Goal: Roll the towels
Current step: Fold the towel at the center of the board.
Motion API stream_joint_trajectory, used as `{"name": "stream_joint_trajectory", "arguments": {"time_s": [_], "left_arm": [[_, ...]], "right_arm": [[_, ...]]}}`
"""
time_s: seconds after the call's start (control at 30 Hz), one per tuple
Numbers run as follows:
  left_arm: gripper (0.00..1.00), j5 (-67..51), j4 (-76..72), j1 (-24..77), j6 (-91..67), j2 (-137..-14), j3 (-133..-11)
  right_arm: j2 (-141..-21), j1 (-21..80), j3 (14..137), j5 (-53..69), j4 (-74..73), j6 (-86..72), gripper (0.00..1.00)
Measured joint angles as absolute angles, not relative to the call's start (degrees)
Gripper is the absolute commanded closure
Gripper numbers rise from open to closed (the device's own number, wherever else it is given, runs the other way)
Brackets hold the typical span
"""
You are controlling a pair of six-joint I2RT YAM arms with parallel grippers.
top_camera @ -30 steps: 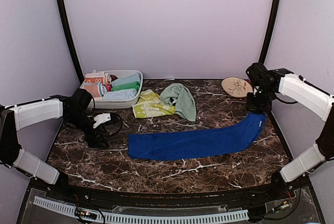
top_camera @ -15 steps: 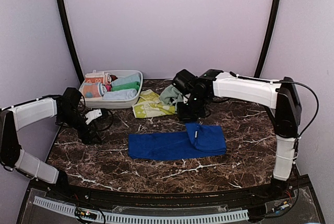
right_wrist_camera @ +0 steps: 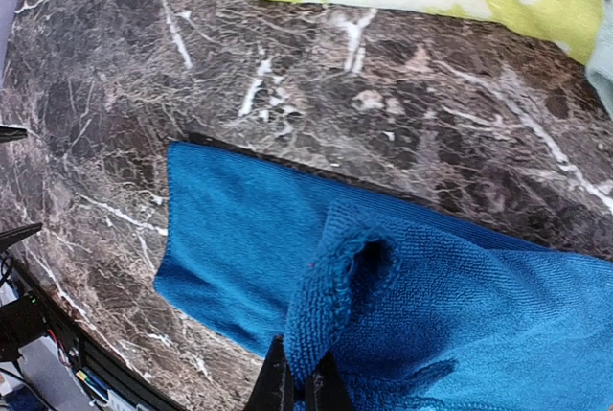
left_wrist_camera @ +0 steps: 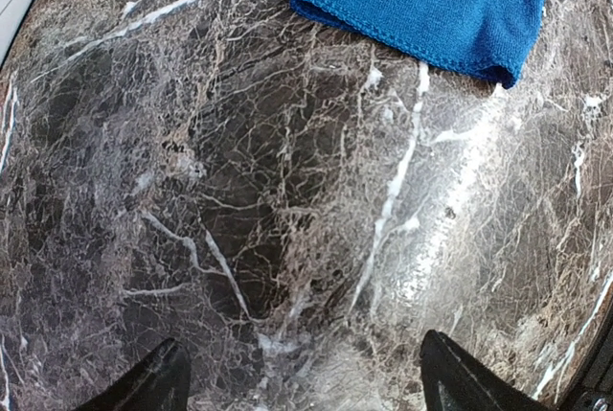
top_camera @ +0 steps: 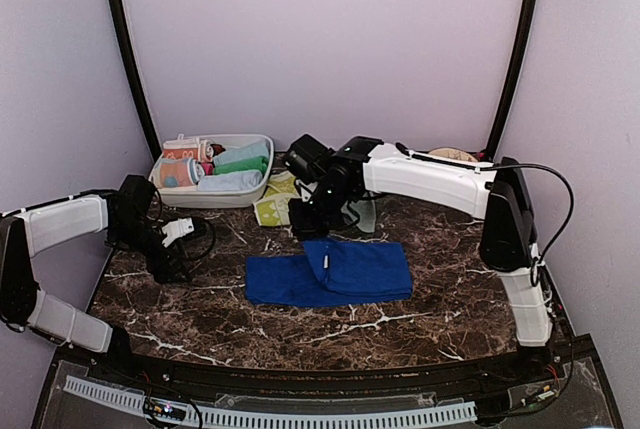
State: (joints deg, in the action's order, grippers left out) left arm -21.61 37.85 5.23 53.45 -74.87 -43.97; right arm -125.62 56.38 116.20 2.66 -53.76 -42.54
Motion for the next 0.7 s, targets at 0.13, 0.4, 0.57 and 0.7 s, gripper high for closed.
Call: {"name": "stream_joint_trajectory", "arguments": {"time_s": [0.13, 0.4, 0.57, 0.7], "left_arm": [[0.16, -21.6, 37.5, 5.2, 53.4, -74.9, -44.0], [0.16, -21.5, 37.1, 5.1, 53.4, -74.9, -43.9], [0.16, -21.3, 36.9, 5.0, 53.4, -74.8, -43.7], [0.16, -21.2, 36.8, 5.0, 53.4, -74.8, -43.7]], "right_arm": [[-127.5, 57.0, 119.1, 4.2, -53.8, -42.6, 1.00], [-129.8, 58.8, 120.6, 6.7, -52.1, -44.4, 1.00], [-132.1, 59.8, 121.9, 8.4, -49.8, -46.2, 1.00], [-134.2, 60.2, 123.4, 9.4, -48.6, -47.3, 1.00]]}}
